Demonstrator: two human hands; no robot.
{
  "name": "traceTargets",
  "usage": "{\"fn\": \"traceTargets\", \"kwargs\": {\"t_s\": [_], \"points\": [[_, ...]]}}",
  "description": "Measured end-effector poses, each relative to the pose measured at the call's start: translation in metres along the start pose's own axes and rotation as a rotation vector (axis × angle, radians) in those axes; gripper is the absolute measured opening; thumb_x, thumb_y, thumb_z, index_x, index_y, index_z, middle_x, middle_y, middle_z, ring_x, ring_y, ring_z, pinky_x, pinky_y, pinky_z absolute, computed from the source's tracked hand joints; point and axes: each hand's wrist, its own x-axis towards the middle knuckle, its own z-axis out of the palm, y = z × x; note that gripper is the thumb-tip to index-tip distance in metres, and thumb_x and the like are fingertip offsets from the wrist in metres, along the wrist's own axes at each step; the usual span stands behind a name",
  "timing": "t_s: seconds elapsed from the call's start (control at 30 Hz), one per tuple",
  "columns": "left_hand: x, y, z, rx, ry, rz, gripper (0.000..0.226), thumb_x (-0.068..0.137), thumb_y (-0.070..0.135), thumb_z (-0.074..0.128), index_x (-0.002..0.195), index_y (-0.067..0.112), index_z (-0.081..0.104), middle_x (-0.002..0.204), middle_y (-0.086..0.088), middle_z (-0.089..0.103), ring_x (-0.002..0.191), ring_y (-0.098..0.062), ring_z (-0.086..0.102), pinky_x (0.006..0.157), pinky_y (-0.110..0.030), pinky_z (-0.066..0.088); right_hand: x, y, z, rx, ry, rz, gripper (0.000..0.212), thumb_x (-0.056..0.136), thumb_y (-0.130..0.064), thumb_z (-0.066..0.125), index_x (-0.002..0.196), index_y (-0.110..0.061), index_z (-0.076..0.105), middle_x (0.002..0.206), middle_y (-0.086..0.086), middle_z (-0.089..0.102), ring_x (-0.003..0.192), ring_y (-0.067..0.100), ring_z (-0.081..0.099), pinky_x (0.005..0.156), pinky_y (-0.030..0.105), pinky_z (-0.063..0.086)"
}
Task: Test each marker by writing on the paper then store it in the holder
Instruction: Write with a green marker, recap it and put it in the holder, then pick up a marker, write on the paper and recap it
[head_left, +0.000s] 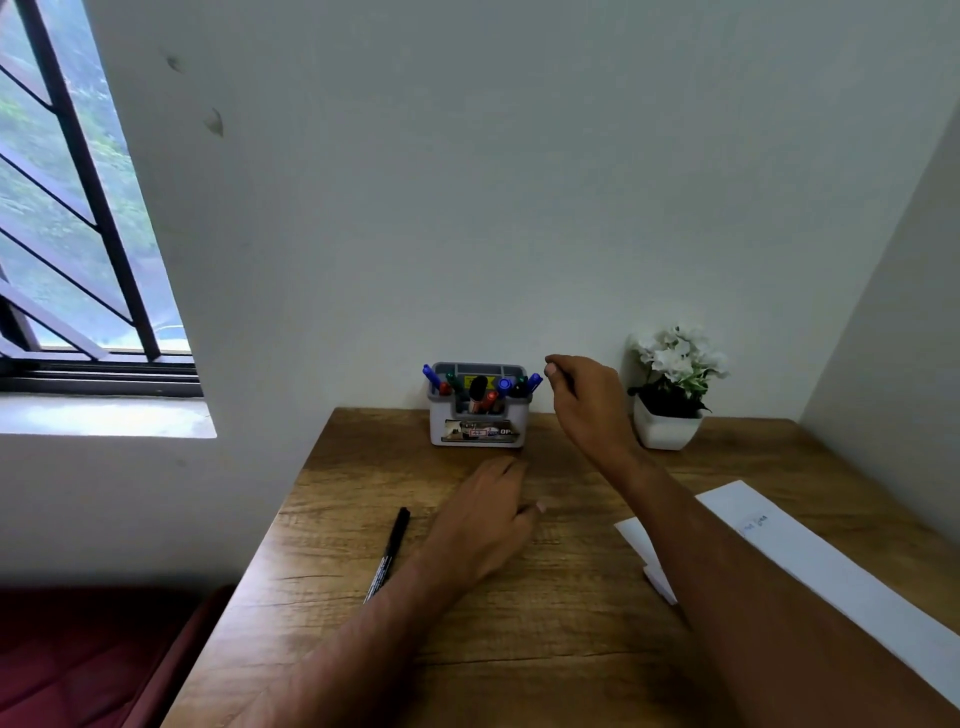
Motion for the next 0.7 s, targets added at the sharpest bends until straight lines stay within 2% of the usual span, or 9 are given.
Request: {"fn": "traceTargets", "kwargs": {"t_s": [0.07,0.13,0.27,0.37,0.5,0.6,0.7], "points": [[-0.003,-0.001,-0.005,-0.006,-0.002,-0.005,0.062,0.097,0.05,0.043,0.148,0.015,0.032,0.151,-0.004,0.038,0.137,-0.016,0.034,0.112,-0.031,0.028,-0.007,0.002,-0.002,0.021,0.101,0.019,0.024,0.103,-0.015,0.053,0.098,-0.002,0.073,0.086,0.011,0.073,0.08,0.025,0.066,0.073,0.042,0.054],[-0.008,-0.002,-0.01,-0.005,0.003,-0.012,0.06,0.098,0.048,0.043,0.147,0.016,0.033,0.15,-0.004,0.039,0.137,-0.015,0.035,0.111,-0.03,0.028,-0.016,0.002,-0.002,0.06,0.181,0.046,0.023,0.102,-0.016,0.054,0.097,-0.005,0.074,0.084,0.008,0.073,0.077,0.021,0.066,0.07,0.041,0.055],[-0.021,-0.008,-0.02,-0.005,0.055,-0.016,0.051,0.098,0.042,0.046,0.142,0.017,0.04,0.144,-0.002,0.046,0.131,-0.013,0.04,0.105,-0.025,0.03,-0.044,-0.004,0.002,0.103,0.184,0.08,0.022,0.101,-0.017,0.056,0.095,-0.009,0.075,0.08,0.003,0.073,0.072,0.016,0.065,0.066,0.036,0.055],[-0.028,-0.015,-0.027,0.007,0.072,-0.059,0.049,0.097,0.04,0.047,0.141,0.019,0.041,0.143,-0.001,0.046,0.13,-0.013,0.041,0.105,-0.026,0.031,-0.066,-0.014,0.008,0.105,0.086,0.086,0.017,0.099,-0.016,0.06,0.096,-0.012,0.077,0.08,0.001,0.073,0.07,0.01,0.064,0.066,0.027,0.054],[-0.039,-0.032,-0.037,0.001,0.087,-0.129,0.043,0.097,0.034,0.047,0.138,0.022,0.044,0.143,0.0,0.047,0.131,-0.012,0.042,0.107,-0.029,0.033,-0.087,-0.033,0.018,0.105,-0.142,0.179,0.019,0.096,-0.014,0.066,0.113,-0.013,0.074,0.102,0.001,0.075,0.086,0.005,0.062,0.076,0.011,0.047],[-0.047,-0.045,-0.048,0.016,0.114,-0.163,0.037,0.095,0.026,0.048,0.132,0.024,0.051,0.136,0.003,0.053,0.125,-0.01,0.047,0.106,-0.031,0.039,-0.096,-0.05,0.026,0.093,-0.309,0.207,0.022,0.092,-0.01,0.068,0.113,-0.015,0.073,0.11,0.0,0.073,0.091,0.002,0.061,0.077,0.011,0.047],[-0.054,-0.056,-0.059,0.031,0.114,-0.194,0.031,0.092,0.014,0.05,0.119,0.026,0.061,0.122,0.006,0.062,0.112,-0.007,0.055,0.098,-0.028,0.047,-0.103,-0.068,0.031,0.091,-0.441,0.212,0.022,0.09,-0.009,0.07,0.111,-0.014,0.074,0.109,0.0,0.073,0.09,0.004,0.063,0.08,0.016,0.052]]}}
